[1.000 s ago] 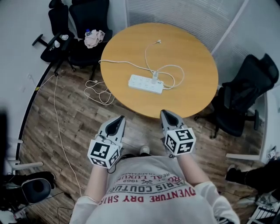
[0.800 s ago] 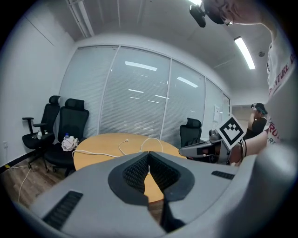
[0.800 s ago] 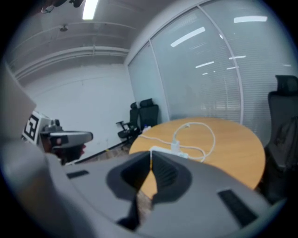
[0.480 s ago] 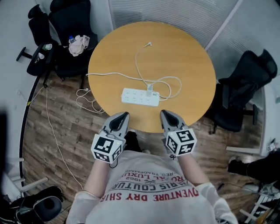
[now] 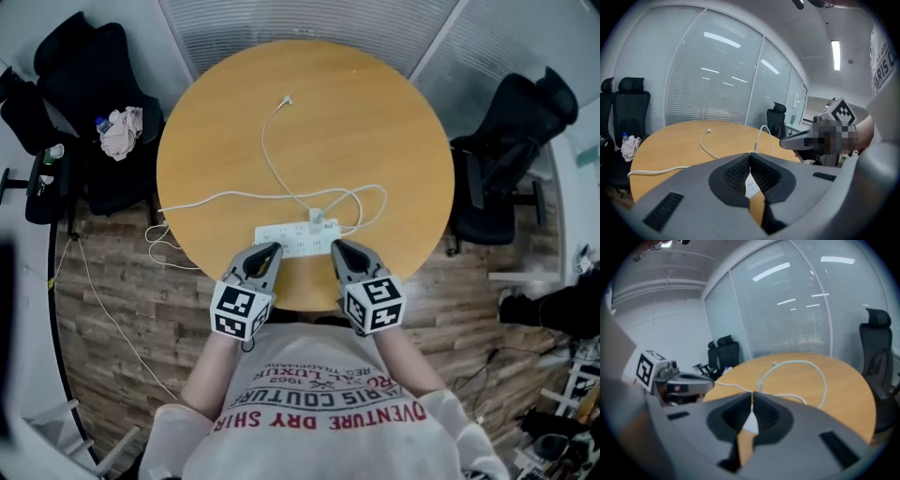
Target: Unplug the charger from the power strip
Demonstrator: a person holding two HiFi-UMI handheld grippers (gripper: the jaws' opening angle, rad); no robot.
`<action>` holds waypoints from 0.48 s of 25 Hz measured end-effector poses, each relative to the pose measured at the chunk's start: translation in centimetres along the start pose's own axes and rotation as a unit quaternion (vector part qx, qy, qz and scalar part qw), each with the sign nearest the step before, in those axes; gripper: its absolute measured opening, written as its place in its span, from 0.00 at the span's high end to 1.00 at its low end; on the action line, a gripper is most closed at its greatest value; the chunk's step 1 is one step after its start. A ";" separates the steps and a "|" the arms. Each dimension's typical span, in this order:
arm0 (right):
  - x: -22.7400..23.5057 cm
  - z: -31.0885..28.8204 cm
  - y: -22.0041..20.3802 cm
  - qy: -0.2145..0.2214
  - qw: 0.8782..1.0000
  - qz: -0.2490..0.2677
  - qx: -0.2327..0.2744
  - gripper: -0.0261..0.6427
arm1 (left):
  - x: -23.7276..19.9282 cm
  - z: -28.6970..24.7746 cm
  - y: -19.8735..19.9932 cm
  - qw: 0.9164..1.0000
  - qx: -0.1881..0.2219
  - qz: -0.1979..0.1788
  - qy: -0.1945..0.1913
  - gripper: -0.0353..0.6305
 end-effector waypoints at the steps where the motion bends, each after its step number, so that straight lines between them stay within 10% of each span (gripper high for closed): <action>1: 0.1 -0.6 -0.3 -0.009 1.000 0.000 -0.006 0.92 | -0.3 -0.8 -0.5 1.000 -0.010 -0.005 -0.012 0.90; 8: 1.2 -4.3 -2.8 -0.052 0.995 -0.019 -0.079 0.91 | -2.0 -5.5 -4.0 0.993 -0.080 -0.044 -0.076 0.90; 12: 1.1 -6.7 -3.6 -0.055 0.990 -0.019 -0.129 0.71 | -2.3 -8.0 -5.8 0.987 -0.118 -0.046 -0.095 0.90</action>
Point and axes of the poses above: the fingertips, and each gripper's own axes: z backward along the fingers, x to its right, y out of its top, the point moved 6 cm from there along z, backward along the fingers, and after that the axes turned 4 degrees about -z, right-handed, at the moved point
